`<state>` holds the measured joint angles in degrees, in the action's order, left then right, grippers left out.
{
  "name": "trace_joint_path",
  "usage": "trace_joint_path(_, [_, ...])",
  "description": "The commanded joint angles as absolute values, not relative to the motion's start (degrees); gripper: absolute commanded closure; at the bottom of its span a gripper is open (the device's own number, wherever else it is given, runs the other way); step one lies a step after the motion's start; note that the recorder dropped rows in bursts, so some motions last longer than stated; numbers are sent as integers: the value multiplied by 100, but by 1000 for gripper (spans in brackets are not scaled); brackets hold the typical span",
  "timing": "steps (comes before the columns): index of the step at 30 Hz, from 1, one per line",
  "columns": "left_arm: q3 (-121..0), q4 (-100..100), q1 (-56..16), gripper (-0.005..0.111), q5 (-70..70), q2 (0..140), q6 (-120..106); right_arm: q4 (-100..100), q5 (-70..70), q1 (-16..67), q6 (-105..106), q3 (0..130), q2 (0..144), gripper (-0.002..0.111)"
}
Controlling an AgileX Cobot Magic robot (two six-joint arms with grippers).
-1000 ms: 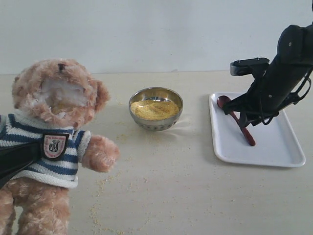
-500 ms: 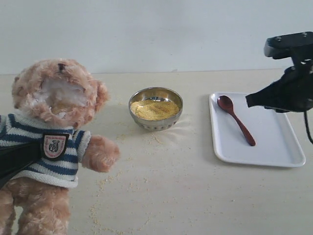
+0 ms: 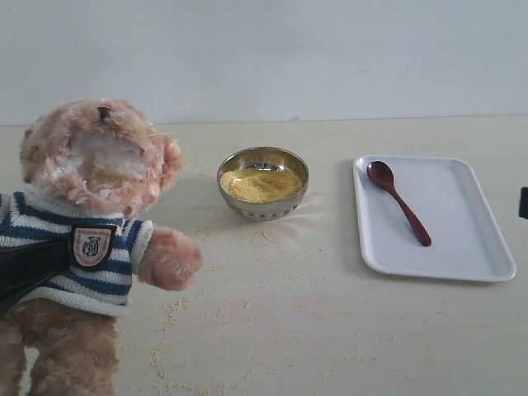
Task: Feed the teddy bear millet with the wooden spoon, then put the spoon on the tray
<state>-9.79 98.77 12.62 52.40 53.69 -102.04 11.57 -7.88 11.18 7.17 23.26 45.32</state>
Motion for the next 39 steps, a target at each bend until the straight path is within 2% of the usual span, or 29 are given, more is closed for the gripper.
trace_joint_path(1, [-1002, 9995, 1280, 102, 5369, 5380, -10208, 1316, -1455, 1099, 597, 2172, 3456, 108])
trace_joint_path(10, [-1002, 9995, 1280, 102, 5369, 5380, -10208, 1316, -1860, 1099, 451, 2172, 2218, 108])
trace_joint_path(19, [-1002, 9995, 1280, 102, 5369, 5380, -10208, 1316, -1784, 1099, 451, 2143, 2070, 108])
trace_joint_path(27, [-1002, 9995, 1280, 102, 5369, 5380, -10208, 1316, -412, 1088, 436, 828, 934, 108])
trace_joint_path(34, [-1002, 9995, 1280, 102, 5369, 5380, -10208, 1303, -584, 1088, 409, 20, 184, 108])
trace_joint_path(39, [-1002, 9995, 1280, 102, 5369, 5380, -10208, 1199, -826, 1088, 489, 0, 110, 108])
